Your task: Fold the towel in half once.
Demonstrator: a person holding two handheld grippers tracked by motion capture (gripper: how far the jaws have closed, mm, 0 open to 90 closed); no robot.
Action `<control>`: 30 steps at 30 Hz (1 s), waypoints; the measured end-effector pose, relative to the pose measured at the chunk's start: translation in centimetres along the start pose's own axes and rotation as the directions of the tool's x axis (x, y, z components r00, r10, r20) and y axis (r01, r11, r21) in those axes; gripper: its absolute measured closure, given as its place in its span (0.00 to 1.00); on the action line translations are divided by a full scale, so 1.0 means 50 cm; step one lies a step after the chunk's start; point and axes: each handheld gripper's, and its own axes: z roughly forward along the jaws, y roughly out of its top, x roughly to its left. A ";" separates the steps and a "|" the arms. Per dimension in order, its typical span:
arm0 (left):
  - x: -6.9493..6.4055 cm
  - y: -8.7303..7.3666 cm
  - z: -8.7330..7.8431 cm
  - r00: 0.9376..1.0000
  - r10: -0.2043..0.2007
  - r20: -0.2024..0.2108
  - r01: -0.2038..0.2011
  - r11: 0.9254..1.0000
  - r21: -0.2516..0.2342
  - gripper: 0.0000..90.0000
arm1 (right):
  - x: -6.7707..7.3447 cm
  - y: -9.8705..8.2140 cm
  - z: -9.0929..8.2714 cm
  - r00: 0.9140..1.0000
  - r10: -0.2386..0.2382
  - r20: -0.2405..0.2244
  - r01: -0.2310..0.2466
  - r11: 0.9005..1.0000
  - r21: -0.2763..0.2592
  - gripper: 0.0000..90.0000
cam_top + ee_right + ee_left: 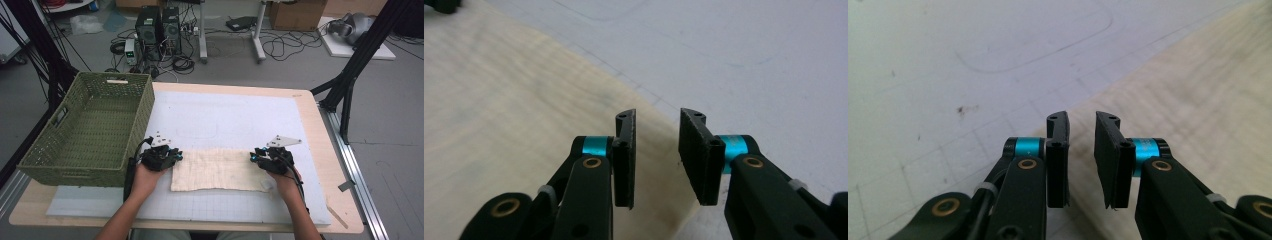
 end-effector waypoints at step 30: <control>0.007 0.017 -0.049 0.998 -0.019 0.067 0.039 0.950 -0.309 0.56 | -0.049 -0.028 -0.106 0.993 0.049 0.105 -0.040 0.995 -0.090 0.31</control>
